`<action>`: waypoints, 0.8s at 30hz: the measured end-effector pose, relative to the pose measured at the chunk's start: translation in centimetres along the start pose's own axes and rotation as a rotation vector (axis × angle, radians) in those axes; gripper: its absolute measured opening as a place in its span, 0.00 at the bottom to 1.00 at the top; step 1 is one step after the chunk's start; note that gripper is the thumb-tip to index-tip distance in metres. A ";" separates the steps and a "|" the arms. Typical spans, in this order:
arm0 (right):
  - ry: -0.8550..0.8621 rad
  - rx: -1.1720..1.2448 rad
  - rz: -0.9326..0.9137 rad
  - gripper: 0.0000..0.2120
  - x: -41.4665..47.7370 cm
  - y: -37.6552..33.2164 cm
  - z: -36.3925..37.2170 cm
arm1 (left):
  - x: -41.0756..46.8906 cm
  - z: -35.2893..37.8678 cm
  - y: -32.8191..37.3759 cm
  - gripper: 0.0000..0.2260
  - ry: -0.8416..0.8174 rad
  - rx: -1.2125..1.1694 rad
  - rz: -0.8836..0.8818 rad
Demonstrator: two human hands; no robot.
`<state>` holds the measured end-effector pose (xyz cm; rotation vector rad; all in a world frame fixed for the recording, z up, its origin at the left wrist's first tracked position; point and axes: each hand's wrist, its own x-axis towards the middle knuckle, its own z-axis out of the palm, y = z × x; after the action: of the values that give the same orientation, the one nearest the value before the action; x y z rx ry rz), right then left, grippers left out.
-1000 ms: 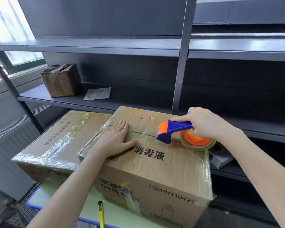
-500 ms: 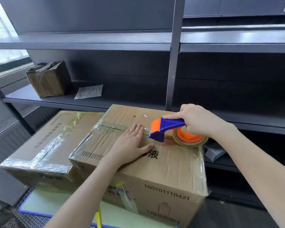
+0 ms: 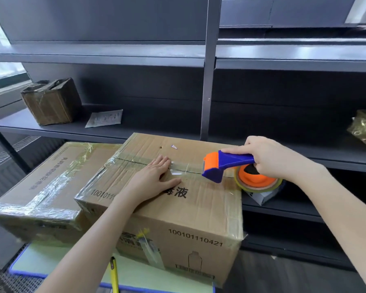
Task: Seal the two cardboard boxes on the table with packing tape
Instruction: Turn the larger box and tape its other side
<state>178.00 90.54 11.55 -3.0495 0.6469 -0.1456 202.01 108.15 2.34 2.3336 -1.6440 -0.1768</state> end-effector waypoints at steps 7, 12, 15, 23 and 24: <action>0.025 -0.076 0.060 0.34 -2.1 1.7 -0.2 | -0.3 0.0 1.5 0.40 -0.035 0.181 -0.002; 0.063 -0.108 0.087 0.35 -1.8 1.5 0.2 | 0.4 1.1 7.5 0.44 -0.145 0.130 0.181; 0.043 -0.120 0.086 0.33 -2.0 1.6 0.8 | 0.3 2.4 9.3 0.44 -0.105 0.181 0.202; 0.092 -0.070 0.105 0.33 -2.6 2.0 1.6 | 0.2 2.4 8.6 0.41 -0.088 0.148 0.207; 0.083 -0.059 0.110 0.34 -2.7 2.0 1.6 | 0.1 2.4 8.5 0.41 -0.081 0.150 0.208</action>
<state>174.90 89.77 9.61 -3.0685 0.8361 -0.2562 193.73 104.99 2.59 2.2670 -1.9893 -0.1095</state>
